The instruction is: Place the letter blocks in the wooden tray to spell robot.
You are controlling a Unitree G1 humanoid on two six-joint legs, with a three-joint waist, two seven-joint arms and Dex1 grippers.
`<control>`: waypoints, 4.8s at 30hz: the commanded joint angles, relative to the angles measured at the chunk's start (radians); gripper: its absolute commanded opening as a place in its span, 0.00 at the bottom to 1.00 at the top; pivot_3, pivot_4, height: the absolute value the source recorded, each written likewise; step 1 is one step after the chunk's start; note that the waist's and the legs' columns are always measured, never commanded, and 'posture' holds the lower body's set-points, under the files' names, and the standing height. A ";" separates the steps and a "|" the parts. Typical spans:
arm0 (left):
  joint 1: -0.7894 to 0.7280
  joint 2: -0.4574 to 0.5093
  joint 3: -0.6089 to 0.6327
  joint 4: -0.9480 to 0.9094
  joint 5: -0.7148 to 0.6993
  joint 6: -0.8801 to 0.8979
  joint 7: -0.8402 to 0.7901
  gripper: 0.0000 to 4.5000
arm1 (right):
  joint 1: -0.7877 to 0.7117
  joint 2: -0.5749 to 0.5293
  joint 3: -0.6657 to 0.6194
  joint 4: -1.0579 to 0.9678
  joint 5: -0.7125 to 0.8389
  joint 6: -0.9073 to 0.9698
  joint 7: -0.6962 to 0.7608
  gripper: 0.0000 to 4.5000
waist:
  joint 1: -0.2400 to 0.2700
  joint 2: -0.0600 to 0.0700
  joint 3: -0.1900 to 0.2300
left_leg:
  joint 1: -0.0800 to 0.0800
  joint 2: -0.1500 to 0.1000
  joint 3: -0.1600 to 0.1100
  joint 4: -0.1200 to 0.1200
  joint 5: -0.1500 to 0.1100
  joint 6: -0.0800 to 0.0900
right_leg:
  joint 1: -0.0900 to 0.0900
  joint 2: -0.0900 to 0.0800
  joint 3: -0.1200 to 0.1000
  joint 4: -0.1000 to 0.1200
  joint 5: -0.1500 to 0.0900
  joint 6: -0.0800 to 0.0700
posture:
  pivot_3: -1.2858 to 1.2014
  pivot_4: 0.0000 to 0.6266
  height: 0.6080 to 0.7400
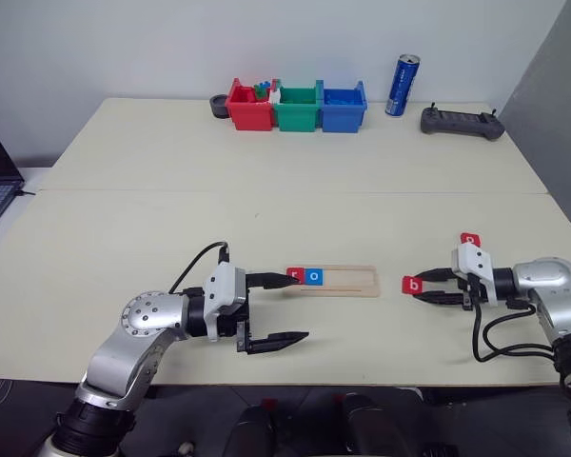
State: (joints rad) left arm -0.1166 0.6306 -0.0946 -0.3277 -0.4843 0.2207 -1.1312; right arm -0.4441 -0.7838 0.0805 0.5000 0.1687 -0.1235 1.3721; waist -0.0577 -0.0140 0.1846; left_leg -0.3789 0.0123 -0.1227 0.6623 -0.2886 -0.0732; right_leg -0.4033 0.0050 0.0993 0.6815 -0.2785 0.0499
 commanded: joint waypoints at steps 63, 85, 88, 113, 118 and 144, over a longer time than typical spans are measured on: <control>0.106 0.088 0.168 -0.053 -0.036 0.009 0.046 1.00 | -0.211 0.234 0.112 -0.243 0.011 0.265 -0.073 0.99 | 0.000 0.001 0.001 | -0.001 -0.001 -0.001 0.000 0.000 0.000 | -0.001 -0.002 -0.003 0.000 0.000 0.000 | 0.52 0.24 1.00; 0.025 -0.026 0.075 -0.046 -0.022 0.023 0.107 1.00 | 0.336 0.130 -0.328 -0.750 0.098 0.573 -0.579 0.26 | 0.013 0.001 0.000 | -0.003 -0.002 -0.001 0.000 0.000 0.000 | -0.001 -0.003 -0.002 0.000 0.000 0.000 | 0.52 0.24 1.00; -0.009 -0.047 0.059 -0.013 -0.013 0.015 0.105 1.00 | 0.365 0.185 -0.377 -0.811 0.066 0.612 -0.735 0.11 | 0.006 0.002 0.000 | -0.001 -0.002 0.000 0.000 0.000 0.000 | -0.001 -0.002 -0.001 0.000 0.000 0.000 | 0.52 0.24 1.00; -0.163 -0.115 -0.007 0.120 0.016 -0.027 0.043 1.00 | 0.147 0.479 -0.460 -0.614 -0.011 0.797 -1.326 1.00 | 0.000 0.003 -0.001 | -0.001 -0.001 0.000 -0.001 0.000 0.000 | -0.001 0.000 0.000 0.001 0.000 0.000 | 0.52 0.24 1.00; -0.156 -0.109 -0.004 0.102 0.015 -0.021 0.047 1.00 | 0.068 0.481 -0.502 -0.448 0.003 0.745 -1.360 1.00 | 0.000 0.003 -0.001 | -0.001 -0.001 0.000 -0.001 0.000 0.000 | -0.001 0.000 0.000 0.001 0.000 0.000 | 0.52 0.24 1.00; -0.118 -0.089 0.020 0.051 0.003 -0.002 0.083 1.00 | 0.278 0.467 -0.352 -0.841 0.072 0.968 -1.288 0.32 | -0.009 0.004 -0.002 | -0.001 0.000 -0.002 -0.002 0.000 0.000 | -0.001 0.001 -0.001 0.001 0.000 0.000 | 0.52 0.24 1.00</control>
State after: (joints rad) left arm -0.2367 0.5323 -0.0949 -0.2390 -0.4670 0.2183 -1.0500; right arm -0.1836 -0.3253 -0.2899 -0.2088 0.2033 0.7554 0.0810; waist -0.0663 -0.0096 0.1829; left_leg -0.3804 0.0124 -0.1249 0.6605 -0.2883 -0.0730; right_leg -0.4045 0.0061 0.0986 0.6825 -0.2786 0.0499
